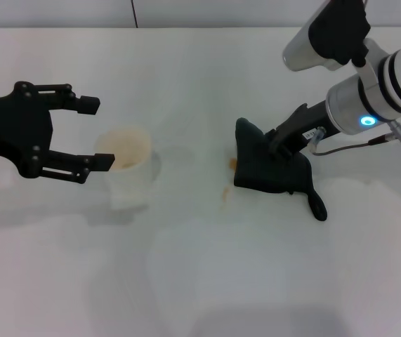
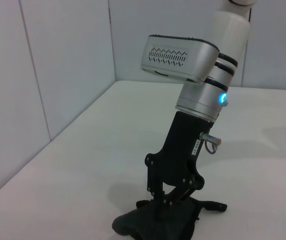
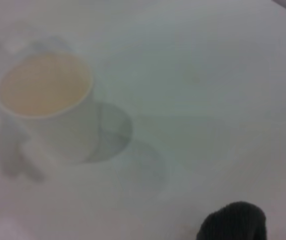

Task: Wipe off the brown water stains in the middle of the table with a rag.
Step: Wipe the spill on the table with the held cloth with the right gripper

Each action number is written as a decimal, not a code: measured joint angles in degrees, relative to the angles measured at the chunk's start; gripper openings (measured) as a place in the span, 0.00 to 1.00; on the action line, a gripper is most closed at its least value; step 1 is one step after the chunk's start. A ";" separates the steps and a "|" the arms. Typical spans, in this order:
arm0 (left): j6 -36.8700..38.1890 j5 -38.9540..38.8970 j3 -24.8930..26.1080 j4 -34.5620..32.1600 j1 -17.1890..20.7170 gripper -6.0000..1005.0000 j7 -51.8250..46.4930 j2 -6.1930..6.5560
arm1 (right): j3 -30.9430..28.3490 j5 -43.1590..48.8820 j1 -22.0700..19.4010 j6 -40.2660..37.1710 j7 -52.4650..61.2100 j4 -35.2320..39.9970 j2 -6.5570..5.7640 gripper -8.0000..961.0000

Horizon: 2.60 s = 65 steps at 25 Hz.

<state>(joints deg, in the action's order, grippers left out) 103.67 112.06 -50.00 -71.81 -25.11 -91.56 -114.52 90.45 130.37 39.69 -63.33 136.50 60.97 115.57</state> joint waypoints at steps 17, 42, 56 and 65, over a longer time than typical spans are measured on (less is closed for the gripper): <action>-0.49 0.00 -0.09 0.01 0.04 0.88 1.69 -0.54 | 13.80 -3.96 0.13 -2.47 5.55 5.32 0.55 0.13; -1.40 -0.18 0.17 0.09 0.20 0.88 2.15 -2.10 | 7.06 1.66 5.86 -2.18 7.02 -0.80 0.12 0.14; -1.58 -0.45 0.17 0.09 0.14 0.88 1.93 -2.40 | -2.35 8.24 4.57 -0.69 7.02 -2.95 -0.08 0.14; -1.58 -0.28 0.15 0.09 0.09 0.88 2.08 -2.86 | 3.48 5.20 5.20 0.17 7.00 -4.18 0.59 0.14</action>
<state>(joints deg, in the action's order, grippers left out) 102.09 111.77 -49.85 -71.71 -25.01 -89.48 -117.38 93.92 135.57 44.89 -63.16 143.49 56.78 116.16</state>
